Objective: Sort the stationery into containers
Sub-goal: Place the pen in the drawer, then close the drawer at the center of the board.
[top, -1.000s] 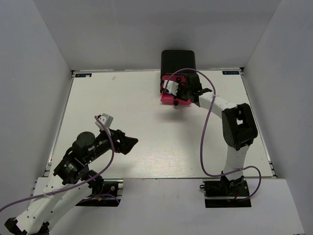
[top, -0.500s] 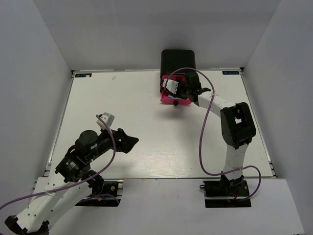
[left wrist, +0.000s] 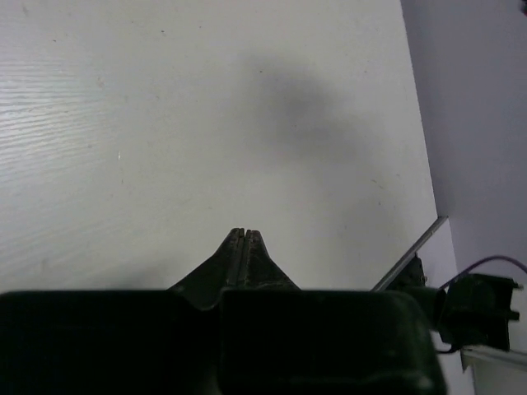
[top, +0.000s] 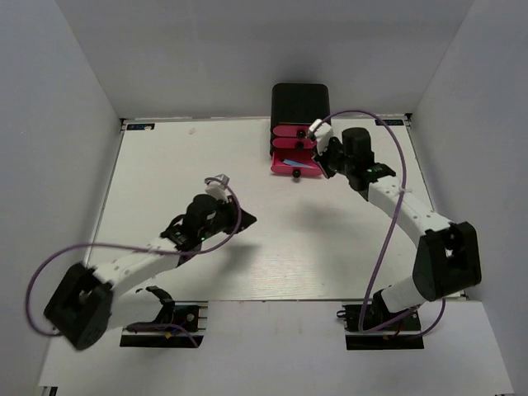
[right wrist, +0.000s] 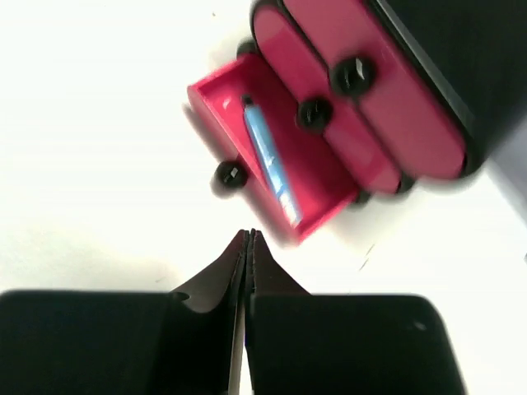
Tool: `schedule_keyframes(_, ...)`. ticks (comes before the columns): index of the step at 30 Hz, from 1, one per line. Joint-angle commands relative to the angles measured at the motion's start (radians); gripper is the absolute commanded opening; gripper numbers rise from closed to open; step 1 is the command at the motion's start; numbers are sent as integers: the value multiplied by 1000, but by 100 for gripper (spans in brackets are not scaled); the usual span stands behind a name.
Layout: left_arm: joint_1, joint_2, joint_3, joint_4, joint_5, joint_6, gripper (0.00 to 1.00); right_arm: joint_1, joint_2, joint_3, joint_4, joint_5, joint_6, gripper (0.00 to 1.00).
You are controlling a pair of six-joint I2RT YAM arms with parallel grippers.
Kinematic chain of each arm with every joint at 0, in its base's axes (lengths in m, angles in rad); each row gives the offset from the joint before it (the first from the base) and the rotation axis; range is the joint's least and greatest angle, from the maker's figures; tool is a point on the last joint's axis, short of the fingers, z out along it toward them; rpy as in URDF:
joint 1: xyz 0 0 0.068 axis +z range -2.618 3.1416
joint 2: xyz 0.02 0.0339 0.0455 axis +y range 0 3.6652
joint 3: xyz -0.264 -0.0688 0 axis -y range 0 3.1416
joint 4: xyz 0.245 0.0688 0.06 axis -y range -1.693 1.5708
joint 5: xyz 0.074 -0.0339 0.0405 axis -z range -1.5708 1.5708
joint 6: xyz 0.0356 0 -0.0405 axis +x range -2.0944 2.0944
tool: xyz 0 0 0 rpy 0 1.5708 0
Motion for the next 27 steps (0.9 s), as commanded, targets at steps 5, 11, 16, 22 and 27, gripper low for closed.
schedule_keyframes(5,8,569,228,446,86,-189,0,-137,-66,-99,-201,-7,382,0)
schedule_keyframes(11,17,861,430,512,54,-273,8,-237,-216,-185,-119,-22,371,18)
schedule_keyframes(16,17,1033,594,505,16,-326,46,-300,-270,-215,-111,-34,355,36)
schedule_keyframes(22,17,1156,734,471,-15,-345,60,-332,-310,-237,-88,-57,348,36)
schedule_keyframes(27,17,1200,818,462,-24,-345,60,-338,-315,-246,-80,-75,341,37)
